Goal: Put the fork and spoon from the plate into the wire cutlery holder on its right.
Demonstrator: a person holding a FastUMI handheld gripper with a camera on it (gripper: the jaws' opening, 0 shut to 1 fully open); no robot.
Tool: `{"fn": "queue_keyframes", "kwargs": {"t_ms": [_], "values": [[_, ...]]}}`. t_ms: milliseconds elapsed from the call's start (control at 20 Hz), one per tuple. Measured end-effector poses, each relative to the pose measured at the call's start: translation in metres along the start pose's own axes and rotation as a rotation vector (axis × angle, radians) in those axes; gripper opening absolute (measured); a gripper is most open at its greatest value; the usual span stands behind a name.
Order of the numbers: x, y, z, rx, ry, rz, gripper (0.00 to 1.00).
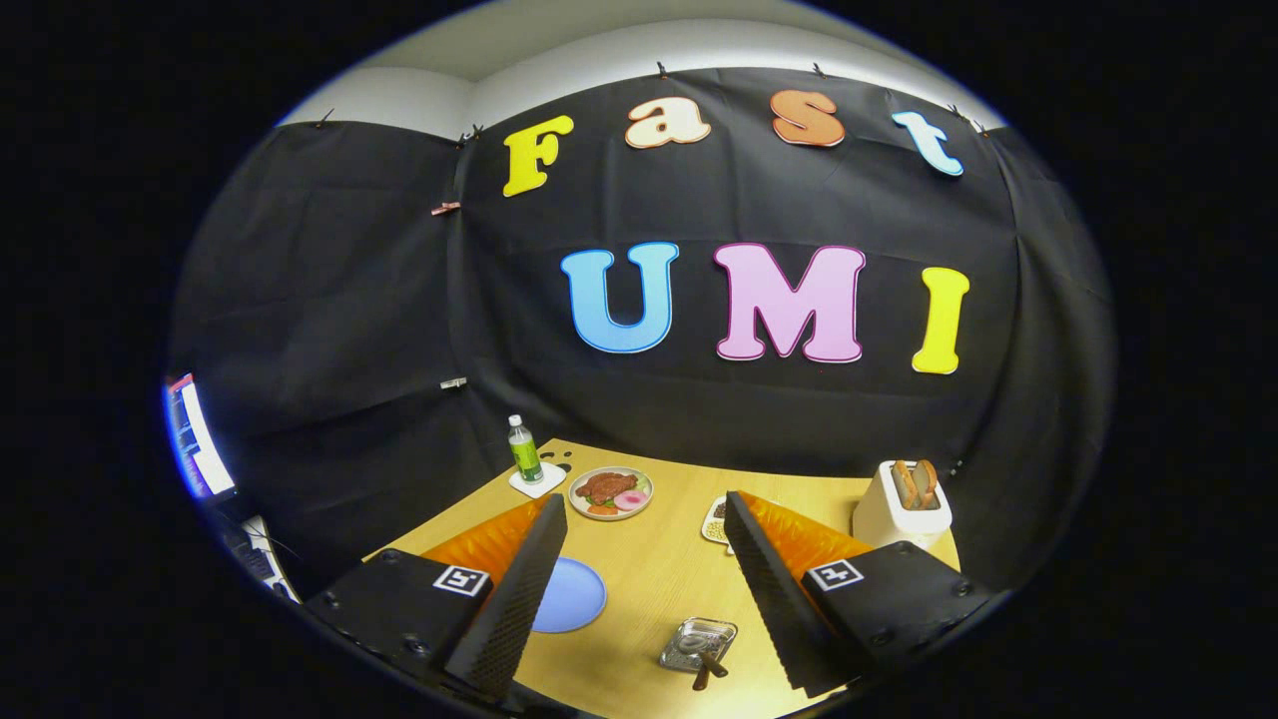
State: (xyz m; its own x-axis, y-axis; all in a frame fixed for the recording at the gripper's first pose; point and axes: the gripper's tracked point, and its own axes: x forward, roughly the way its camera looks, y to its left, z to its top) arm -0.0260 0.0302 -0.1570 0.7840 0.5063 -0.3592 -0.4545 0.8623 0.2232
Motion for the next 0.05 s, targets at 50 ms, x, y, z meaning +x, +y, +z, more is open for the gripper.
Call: {"fn": "queue_keyframes", "kwargs": {"t_ms": [50], "values": [[-0.0022, -0.001, -0.0005, 0.007, -0.002, 0.01, 0.99]]}}
